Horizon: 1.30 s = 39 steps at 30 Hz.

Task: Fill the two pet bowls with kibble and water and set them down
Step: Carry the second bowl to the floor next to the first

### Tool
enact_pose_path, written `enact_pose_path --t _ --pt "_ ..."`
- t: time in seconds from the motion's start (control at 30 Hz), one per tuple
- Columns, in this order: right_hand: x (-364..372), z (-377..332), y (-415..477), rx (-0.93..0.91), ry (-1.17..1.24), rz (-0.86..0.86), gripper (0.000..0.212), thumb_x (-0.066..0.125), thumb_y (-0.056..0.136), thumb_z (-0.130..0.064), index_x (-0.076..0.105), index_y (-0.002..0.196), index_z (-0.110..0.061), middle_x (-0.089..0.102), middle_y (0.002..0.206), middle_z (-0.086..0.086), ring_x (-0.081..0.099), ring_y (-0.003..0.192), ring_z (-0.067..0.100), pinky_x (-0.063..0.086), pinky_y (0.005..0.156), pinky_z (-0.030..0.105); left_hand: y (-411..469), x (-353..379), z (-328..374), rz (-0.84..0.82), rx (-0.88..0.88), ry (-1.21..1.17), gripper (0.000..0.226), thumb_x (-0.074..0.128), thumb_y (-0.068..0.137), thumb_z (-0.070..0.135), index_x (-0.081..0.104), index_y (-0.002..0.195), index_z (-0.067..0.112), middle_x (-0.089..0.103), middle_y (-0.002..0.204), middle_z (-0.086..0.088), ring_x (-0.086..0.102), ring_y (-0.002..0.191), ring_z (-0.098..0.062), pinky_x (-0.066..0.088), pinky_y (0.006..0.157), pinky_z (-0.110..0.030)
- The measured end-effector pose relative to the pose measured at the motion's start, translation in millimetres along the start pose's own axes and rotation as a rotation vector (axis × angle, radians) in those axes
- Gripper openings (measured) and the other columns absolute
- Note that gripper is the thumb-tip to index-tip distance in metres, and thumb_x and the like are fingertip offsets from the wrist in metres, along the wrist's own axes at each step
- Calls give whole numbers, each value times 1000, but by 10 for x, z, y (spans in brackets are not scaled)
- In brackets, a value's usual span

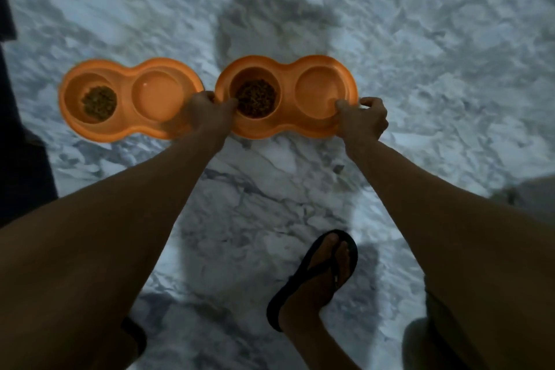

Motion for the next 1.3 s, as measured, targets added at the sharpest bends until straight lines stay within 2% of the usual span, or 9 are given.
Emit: enact_pose_path --t 0.3,0.4,0.5,0.6,0.7,0.8,0.97,1.13,1.3 --pt "239 83 247 -28 -16 -10 44 76 75 -27 55 111 -15 60 103 1 62 90 19 57 78 37 168 206 -202 -24 -16 -117 22 71 78 18 53 69 9 47 66 -9 43 59 -14 35 55 -31" --pt "273 103 270 -30 -9 -9 42 75 76 -26 56 112 -14 61 106 2 61 89 18 54 73 32 193 226 -232 -19 -40 -130 20 72 79 19 55 72 12 56 74 -10 53 68 -18 44 61 -34" --pt "293 121 296 -25 -41 -26 44 74 79 -27 56 117 -13 61 110 4 61 93 19 56 78 34 212 249 -248 -19 -51 -120 18 74 81 21 60 85 11 60 87 -9 58 81 -20 49 72 -37" --pt "267 108 289 20 -70 -87 44 70 83 -28 53 121 -13 59 114 6 62 96 21 59 84 40 154 230 -185 -58 -82 -144 37 75 84 26 59 110 4 58 100 -9 56 94 -21 43 76 -33" --pt "139 -66 156 36 -80 -117 53 68 85 -35 49 129 -12 56 117 5 62 98 22 57 80 36 2 2 -3 -38 -94 -80 68 72 86 37 48 138 1 54 135 -13 52 124 -25 38 86 -26" --pt "-54 -479 -89 -11 -75 -122 50 62 90 -35 48 131 -10 51 110 2 54 93 18 44 72 30 -189 -419 311 -8 -93 -34 67 71 85 42 53 132 -3 59 122 -14 53 122 -28 40 86 -30" --pt "-433 -1578 -884 -119 -74 -180 43 55 94 -35 51 126 -6 56 108 5 55 91 18 42 70 28 -725 -1419 1088 31 -114 -85 75 66 87 50 48 140 0 52 142 -19 47 133 -32 40 108 -39" --pt "-945 -2821 -2189 -215 -100 -296 48 52 94 -40 50 130 -7 56 124 9 57 105 24 41 74 30 -1563 -2744 1965 96 -148 -261 80 65 84 56 44 144 7 50 144 -14 50 130 -31 46 102 -39" --pt "-1442 -3824 -3594 -354 -106 -387 44 51 95 -37 54 126 -7 61 118 10 55 93 22 40 72 30 -2405 -4195 2725 223 -38 -240 73 60 88 56 57 128 -5 59 130 -24 53 124 -36 41 100 -41"
Point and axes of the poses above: each hand's wrist, its own y-axis towards the middle knuckle, its own x-axis out of the palm, z = x × y, the point moved 7 cm from there along y, towards the middle knuckle
